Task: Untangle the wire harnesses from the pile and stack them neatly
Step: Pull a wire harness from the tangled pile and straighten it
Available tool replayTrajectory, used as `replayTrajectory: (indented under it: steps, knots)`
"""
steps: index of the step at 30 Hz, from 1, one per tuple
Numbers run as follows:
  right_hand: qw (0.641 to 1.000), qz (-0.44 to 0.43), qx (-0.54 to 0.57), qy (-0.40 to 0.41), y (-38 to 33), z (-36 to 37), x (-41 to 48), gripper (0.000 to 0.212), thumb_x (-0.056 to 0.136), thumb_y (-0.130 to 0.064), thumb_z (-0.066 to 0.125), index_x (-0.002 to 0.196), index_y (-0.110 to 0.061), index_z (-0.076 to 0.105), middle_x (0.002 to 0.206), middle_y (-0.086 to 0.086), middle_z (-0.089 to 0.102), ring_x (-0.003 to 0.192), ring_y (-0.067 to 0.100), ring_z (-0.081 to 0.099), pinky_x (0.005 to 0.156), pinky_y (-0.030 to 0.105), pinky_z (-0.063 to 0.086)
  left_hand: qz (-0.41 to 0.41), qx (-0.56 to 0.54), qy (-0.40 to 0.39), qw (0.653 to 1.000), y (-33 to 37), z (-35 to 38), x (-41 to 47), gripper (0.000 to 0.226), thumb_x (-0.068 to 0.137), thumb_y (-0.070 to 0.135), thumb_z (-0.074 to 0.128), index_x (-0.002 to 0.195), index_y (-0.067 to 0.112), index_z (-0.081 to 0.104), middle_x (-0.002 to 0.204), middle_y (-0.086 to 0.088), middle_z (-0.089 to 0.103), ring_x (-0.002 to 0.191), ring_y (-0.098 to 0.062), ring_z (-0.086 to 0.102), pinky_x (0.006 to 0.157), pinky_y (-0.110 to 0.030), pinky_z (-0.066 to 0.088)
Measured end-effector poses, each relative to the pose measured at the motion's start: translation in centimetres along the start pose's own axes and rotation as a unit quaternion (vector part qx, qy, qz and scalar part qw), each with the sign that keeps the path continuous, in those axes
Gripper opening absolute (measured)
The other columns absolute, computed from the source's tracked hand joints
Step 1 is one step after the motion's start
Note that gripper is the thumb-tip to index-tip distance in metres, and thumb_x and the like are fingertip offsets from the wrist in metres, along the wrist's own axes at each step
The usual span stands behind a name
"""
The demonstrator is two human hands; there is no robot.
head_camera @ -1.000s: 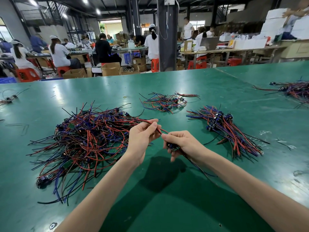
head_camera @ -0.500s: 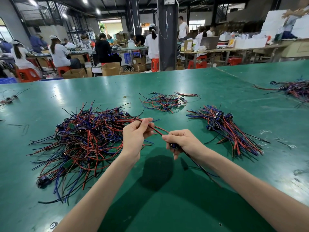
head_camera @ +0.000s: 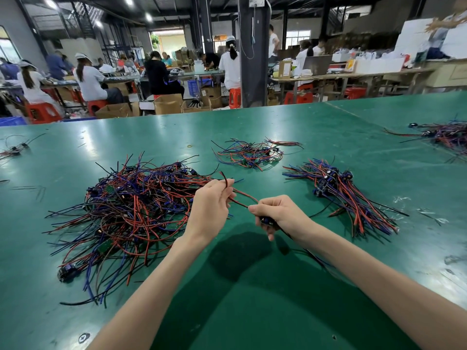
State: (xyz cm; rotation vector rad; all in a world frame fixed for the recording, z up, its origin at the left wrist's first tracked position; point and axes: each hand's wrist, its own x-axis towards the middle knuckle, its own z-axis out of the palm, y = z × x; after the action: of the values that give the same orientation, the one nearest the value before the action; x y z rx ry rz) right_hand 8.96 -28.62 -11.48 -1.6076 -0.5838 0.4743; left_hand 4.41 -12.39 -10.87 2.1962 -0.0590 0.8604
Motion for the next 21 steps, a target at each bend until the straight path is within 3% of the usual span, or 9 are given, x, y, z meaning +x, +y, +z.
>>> replayTrajectory:
  steps: [3,6,9,21]
  knots:
    - [1.000,-0.004,0.000,0.000,-0.1,0.0,0.0,0.042,0.090,-0.014,0.060,0.048,-0.015,0.061,0.054,0.009,0.051,0.037,0.012,0.044,0.035,0.020,0.041,-0.061,-0.068,0.026,0.995,0.0,-0.1,0.2,0.021,0.096,0.003,0.050,0.111,0.002,0.065,0.082,-0.004,0.067,0.058,-0.001,0.056,0.062,-0.014,0.051]
    - [1.000,-0.009,0.003,0.005,-0.2,-0.1,0.1,0.041,0.090,-0.014,0.060,0.049,-0.014,0.062,0.054,0.010,0.050,0.037,0.012,0.045,0.035,0.020,0.041,-0.156,-0.204,0.052,0.965,0.1,-0.3,0.7,0.019,0.096,0.005,0.051,0.106,0.001,0.066,0.077,-0.001,0.068,0.060,-0.005,0.059,0.062,-0.018,0.054]
    - [1.000,-0.011,-0.001,0.004,-0.3,0.0,0.2,0.040,0.090,-0.015,0.060,0.051,-0.013,0.062,0.053,0.009,0.050,0.039,0.014,0.045,0.036,0.021,0.041,-0.206,-0.270,0.068,0.938,0.3,-0.3,0.7,0.017,0.096,0.005,0.050,0.104,0.001,0.065,0.075,-0.001,0.066,0.058,-0.003,0.061,0.058,-0.015,0.052]
    - [1.000,-0.012,-0.015,-0.004,0.0,0.1,0.0,0.039,0.091,-0.017,0.059,0.052,-0.013,0.061,0.048,0.001,0.052,0.042,0.014,0.046,0.037,0.021,0.042,-0.285,-0.394,0.072,0.871,0.1,-1.1,1.1,0.019,0.098,0.002,0.044,0.112,-0.002,0.056,0.087,-0.007,0.068,0.064,-0.004,0.068,0.060,-0.016,0.054]
